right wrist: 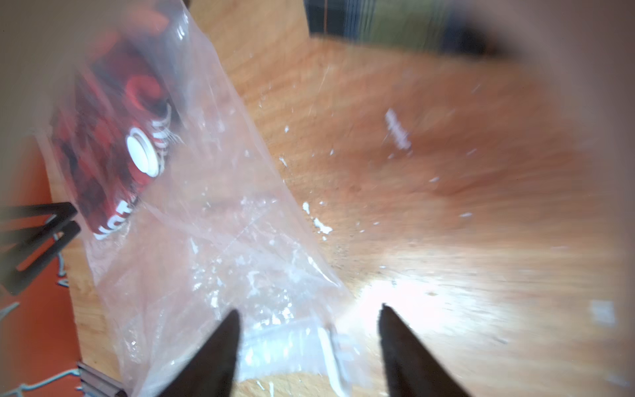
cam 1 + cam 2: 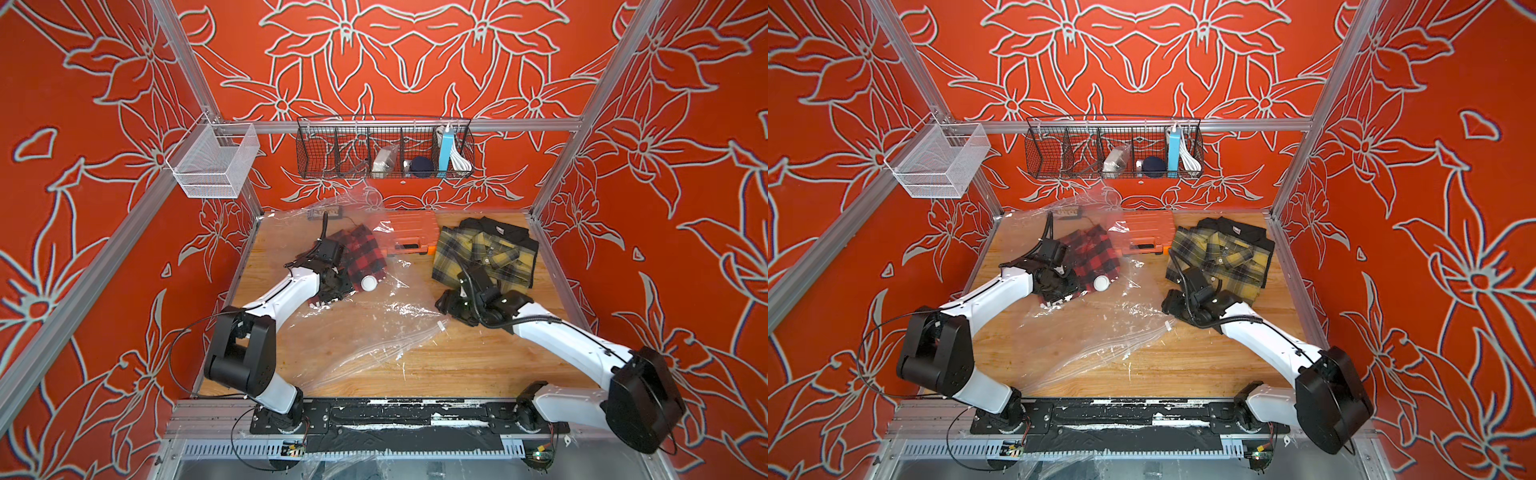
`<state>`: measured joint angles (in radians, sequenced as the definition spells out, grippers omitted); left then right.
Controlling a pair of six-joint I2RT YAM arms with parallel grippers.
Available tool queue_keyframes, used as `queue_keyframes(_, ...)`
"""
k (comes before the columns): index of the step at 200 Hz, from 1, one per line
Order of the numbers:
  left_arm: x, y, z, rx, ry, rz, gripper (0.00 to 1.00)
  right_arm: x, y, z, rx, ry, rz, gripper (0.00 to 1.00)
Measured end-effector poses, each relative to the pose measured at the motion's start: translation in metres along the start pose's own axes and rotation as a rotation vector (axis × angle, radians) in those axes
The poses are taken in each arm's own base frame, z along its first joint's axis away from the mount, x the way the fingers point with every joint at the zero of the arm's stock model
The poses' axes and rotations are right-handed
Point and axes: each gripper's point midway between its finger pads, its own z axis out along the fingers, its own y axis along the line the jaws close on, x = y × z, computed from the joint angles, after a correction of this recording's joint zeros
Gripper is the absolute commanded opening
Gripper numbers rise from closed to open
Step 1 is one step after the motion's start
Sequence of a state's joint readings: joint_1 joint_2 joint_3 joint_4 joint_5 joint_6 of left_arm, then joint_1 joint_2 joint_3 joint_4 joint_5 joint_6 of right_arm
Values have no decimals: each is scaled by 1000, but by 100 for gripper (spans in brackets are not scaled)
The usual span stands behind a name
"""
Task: Place the folded shirt into the vacuum bag
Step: Adjust the vacuum bag at the center of the board, then move the shirt at the center of the board.
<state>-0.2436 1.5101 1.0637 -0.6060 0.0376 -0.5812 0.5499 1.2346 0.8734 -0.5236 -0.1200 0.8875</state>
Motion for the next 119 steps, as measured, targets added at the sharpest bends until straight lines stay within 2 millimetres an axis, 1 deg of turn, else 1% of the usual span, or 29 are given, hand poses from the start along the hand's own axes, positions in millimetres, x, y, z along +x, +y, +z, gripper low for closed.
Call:
queue_keyframes(16,4,-12,-15,15,-12,69,56,-28,-10,-20,42,-31,-31,80)
queue_keyframes(25,7,-23,-23,35,-22,115,57,-42,-18,-28,83,-42,-48,81)
queue_keyframes(37,12,-38,-33,61,-37,174,57,-56,-30,-33,156,-37,-70,85)
queue_keyframes(45,17,-47,-39,79,-46,213,57,-63,-35,-31,207,-23,-92,86)
queue_keyframes(58,24,-63,-48,111,-59,271,60,-72,-39,-21,286,24,-125,84)
queue_keyframes(82,36,-87,-63,182,-80,350,66,-91,-41,13,388,89,-184,84)
queue_keyframes(94,35,-93,-69,213,-98,367,69,-93,-43,30,421,113,-209,85)
queue_keyframes(103,33,-96,-74,231,-114,372,72,-93,-42,39,438,128,-230,87)
queue_keyframes(119,29,-99,-82,252,-144,384,77,-101,-34,55,454,137,-269,90)
